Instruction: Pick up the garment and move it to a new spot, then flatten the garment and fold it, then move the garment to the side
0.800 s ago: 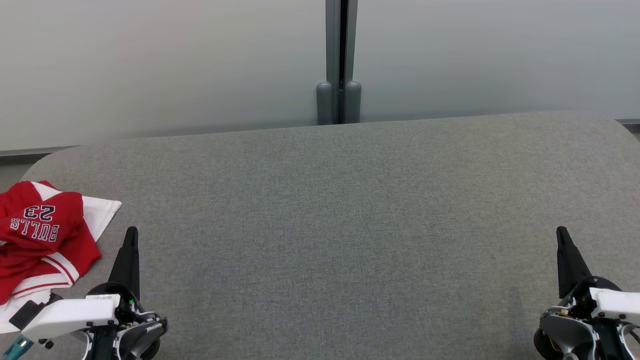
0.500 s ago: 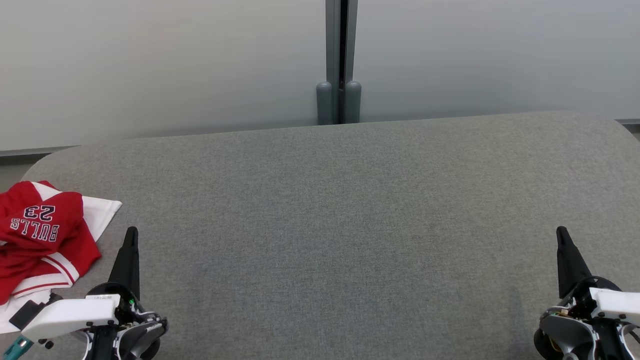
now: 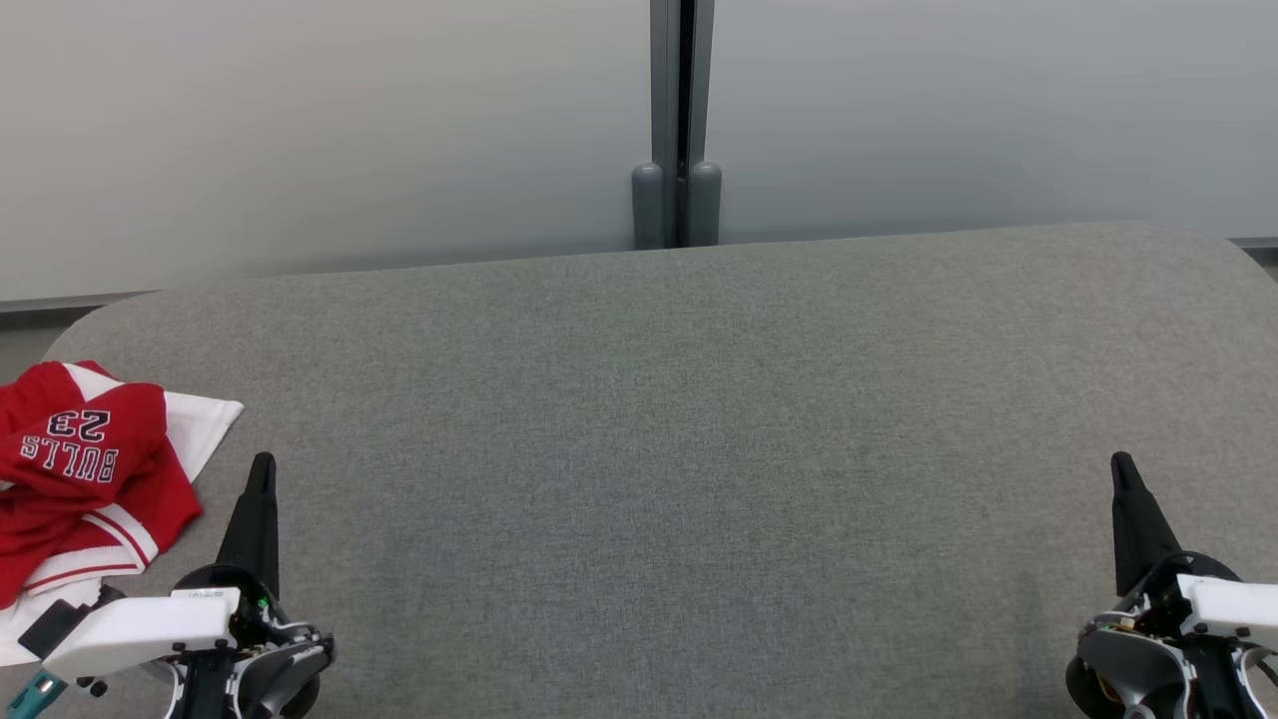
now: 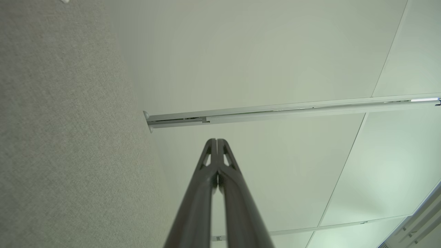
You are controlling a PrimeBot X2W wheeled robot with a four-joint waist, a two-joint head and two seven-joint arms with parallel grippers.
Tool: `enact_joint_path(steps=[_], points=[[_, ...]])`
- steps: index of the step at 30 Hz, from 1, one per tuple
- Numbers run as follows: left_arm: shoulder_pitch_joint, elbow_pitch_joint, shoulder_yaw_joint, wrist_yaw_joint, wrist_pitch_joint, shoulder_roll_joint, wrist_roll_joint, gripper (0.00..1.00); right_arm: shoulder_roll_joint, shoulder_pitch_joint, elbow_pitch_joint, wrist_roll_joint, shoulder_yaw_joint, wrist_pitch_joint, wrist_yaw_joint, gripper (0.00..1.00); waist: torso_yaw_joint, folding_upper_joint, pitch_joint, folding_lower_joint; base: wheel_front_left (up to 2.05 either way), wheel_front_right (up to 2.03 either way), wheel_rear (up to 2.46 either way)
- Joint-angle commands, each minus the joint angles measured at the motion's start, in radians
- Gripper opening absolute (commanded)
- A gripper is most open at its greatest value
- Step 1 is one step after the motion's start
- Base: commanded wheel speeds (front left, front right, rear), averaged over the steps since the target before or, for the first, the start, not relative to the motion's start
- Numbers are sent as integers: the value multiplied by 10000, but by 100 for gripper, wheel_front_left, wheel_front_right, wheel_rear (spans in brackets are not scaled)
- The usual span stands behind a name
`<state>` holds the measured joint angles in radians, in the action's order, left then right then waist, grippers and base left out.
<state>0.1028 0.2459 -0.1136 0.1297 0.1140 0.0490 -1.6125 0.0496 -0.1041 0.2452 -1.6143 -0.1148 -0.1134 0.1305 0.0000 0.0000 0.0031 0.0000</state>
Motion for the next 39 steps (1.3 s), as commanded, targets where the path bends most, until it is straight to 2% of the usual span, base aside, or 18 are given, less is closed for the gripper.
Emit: enact_joint_path(steps=[1, 11, 12, 22, 28, 31, 39], points=[[140, 5, -19, 45, 15, 24, -8, 0, 7, -101, 11, 28, 6, -15, 4, 0, 0, 0, 0, 0, 0, 0, 0], [140, 5, -19, 45, 15, 24, -8, 0, 7, -102, 11, 28, 6, -15, 4, 0, 0, 0, 0, 0, 0, 0, 0], [-14, 25, 6, 0, -4, -4, 0, 100, -2, 19, 25, 1, 0, 2, 0, 100, 0, 0, 0, 0, 0, 0, 0], [22, 63, 323, -2, -342, -51, 94, 100, -24, 67, 60, 145, 149, 266, 0, 100, 0, 0, 10, 0, 0, 0, 0], [171, -83, 561, -1, -661, 11, 454, 100, 129, -25, 10, 617, 384, 631, 1, 100, -5, 0, 13, 0, 0, 0, 0], [232, -182, 581, 0, -801, 43, 896, 100, 231, -80, -5, 1021, 497, 794, 1, 100, -7, 0, 11, 0, 0, 0, 0], [298, -659, 555, 1, -1186, 23, 2937, 100, 424, -234, -190, 2717, 684, 1190, 1, 100, -11, 0, -3, 0, 0, 0, 0]])
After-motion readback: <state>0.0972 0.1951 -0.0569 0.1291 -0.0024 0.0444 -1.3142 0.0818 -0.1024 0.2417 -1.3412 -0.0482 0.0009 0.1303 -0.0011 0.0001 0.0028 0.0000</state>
